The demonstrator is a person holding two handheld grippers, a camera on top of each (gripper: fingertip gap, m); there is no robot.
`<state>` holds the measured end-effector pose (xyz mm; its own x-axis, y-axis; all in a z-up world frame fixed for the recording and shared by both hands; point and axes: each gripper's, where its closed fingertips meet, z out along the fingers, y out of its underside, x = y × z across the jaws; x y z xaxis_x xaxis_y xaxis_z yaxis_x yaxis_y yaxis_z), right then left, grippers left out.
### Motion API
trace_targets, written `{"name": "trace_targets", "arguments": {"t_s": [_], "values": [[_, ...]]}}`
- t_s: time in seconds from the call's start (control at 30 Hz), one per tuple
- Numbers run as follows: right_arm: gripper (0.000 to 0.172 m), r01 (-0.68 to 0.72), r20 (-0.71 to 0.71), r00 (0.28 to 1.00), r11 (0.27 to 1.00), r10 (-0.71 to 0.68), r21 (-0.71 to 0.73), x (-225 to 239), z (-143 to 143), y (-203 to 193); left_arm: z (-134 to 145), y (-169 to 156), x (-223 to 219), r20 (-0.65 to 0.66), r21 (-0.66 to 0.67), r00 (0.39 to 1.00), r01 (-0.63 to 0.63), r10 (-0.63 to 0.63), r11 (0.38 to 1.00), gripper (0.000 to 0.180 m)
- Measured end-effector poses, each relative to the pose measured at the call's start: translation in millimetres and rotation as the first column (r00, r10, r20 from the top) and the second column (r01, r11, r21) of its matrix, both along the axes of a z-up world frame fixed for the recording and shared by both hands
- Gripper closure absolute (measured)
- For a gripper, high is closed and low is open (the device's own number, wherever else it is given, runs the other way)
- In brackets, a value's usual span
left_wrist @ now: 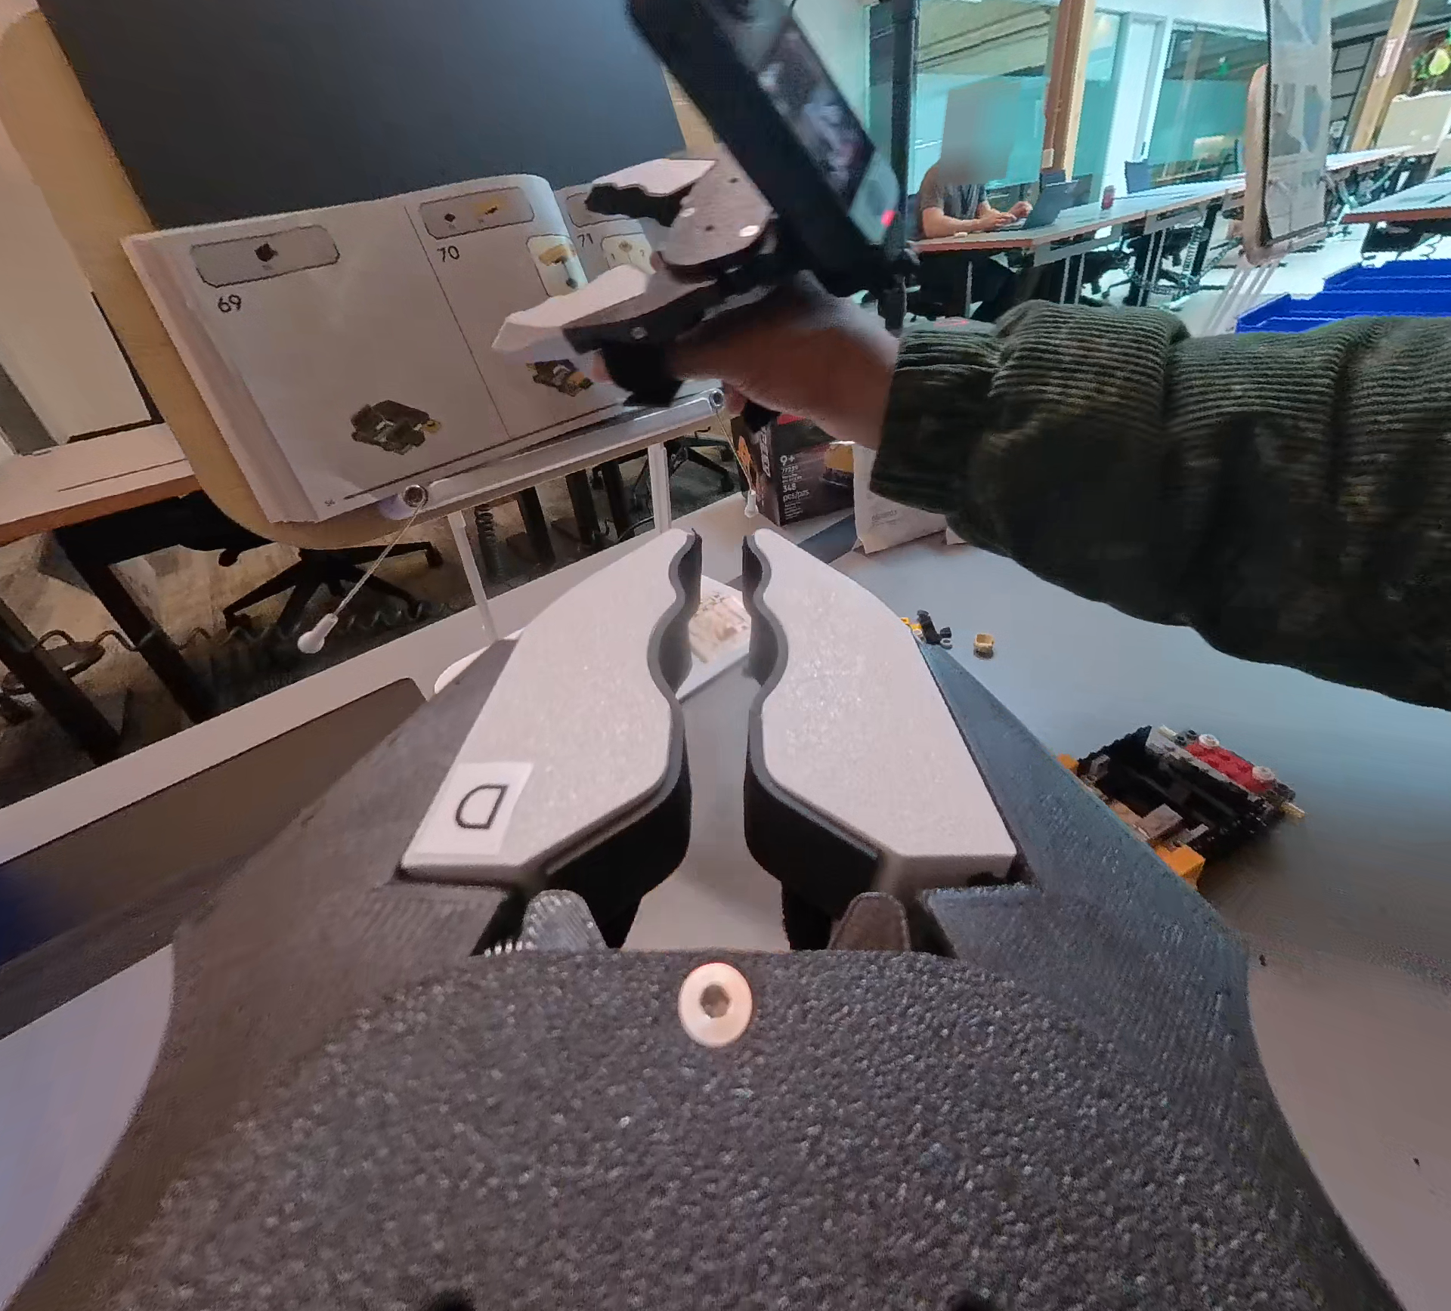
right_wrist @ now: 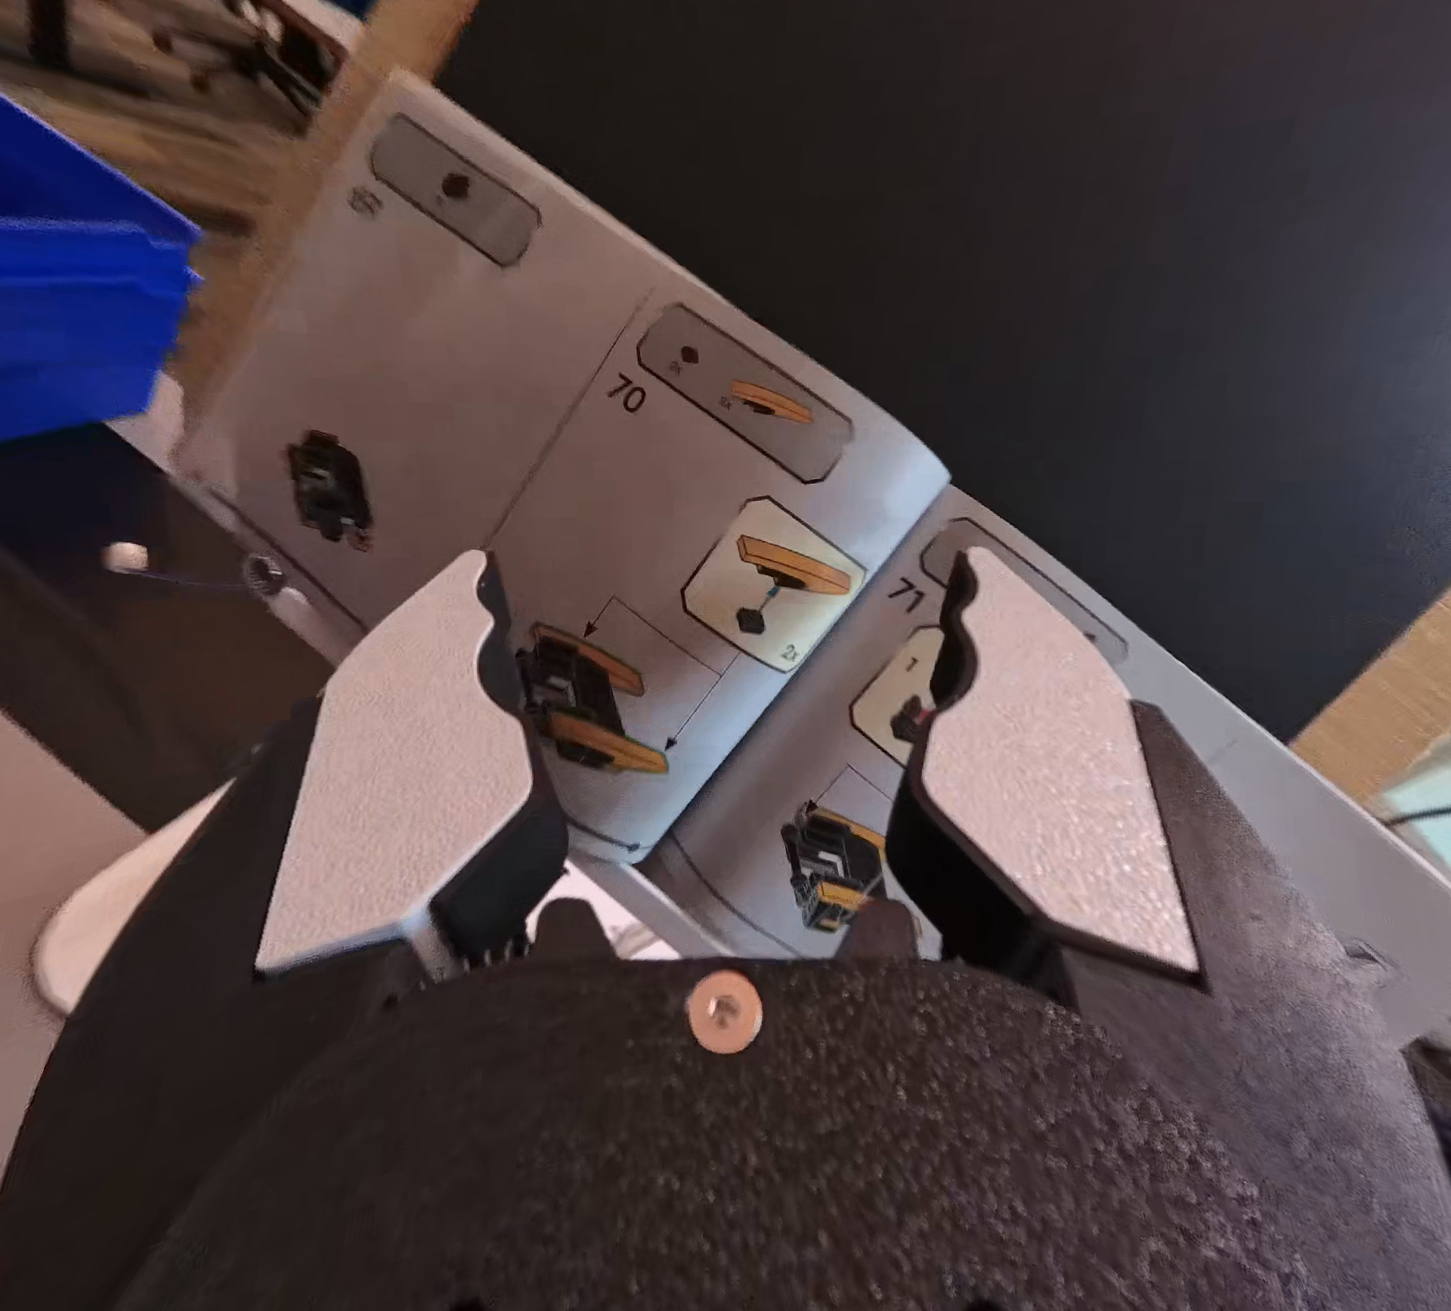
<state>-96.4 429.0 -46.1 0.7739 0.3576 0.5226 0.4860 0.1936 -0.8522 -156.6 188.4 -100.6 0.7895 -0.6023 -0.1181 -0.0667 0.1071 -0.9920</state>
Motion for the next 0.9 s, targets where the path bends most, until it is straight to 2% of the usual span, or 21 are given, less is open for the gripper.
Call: {"name": "trace_targets", "arguments": {"t_s": [0.03, 0.1, 0.17, 0.3, 0.47, 0.63, 0.7, 0.8, 0.9], "values": [[0.075, 0.051, 0.042, 0.998, 0.999, -0.051, 0.001, 1, -4, 9, -2, 0, 0, -0.004, -0.004, 1.0, -0.001, 0.001, 1.0, 0.171], [0.101, 0.128, 0.102, 0.986, 0.99, -0.134, 0.06, 10, -4, 21, -4, -1, -1, -0.015, -0.005, 1.0, -0.007, 0.007, 1.0, 0.171], [0.125, 0.103, 0.084, 0.99, 0.992, -0.11, 0.078, 15, -3, 20, -3, -2, -4, -0.021, 0.006, 1.0, -0.016, 0.016, 1.0, 0.171], [0.147, -0.004, -0.033, 0.999, 0.998, 0.006, 0.061, 28, 4, 9, 4, 4, -5, -0.002, 0.003, 1.0, -0.011, 0.011, 1.0, 0.171], [0.153, -0.156, -0.18, 0.971, 0.988, 0.157, 0.019, 44, 6, 4, 40, 31, 15, 0.015, 0.02, 1.0, 0.005, -0.005, 1.0, 0.166], [0.155, -0.257, -0.257, 0.933, 0.966, 0.253, 0.017, 49, 4, -1, 73, 105, 34, 0.126, -0.056, 0.992, 0.003, 0.004, 0.998, 0.153], [0.156, -0.293, -0.29, 0.915, 0.956, 0.28, 0.001, 50, 3, -2, 73, 144, 36, 0.232, -0.148, 0.973, 0.026, 0.009, 0.989, 0.145], [0.157, -0.332, -0.325, 0.894, 0.943, 0.309, -0.019, 54, 1, 0, 56, 198, 37, 0.341, -0.303, 0.939, 0.054, 0.056, 0.951, 0.129], [0.157, -0.378, -0.357, 0.869, 0.925, 0.342, -0.033, 56, -1, -1, 52, 222, 40, 0.394, -0.319, 0.917, 0.07, 0.065, 0.945, 0.128]]}}
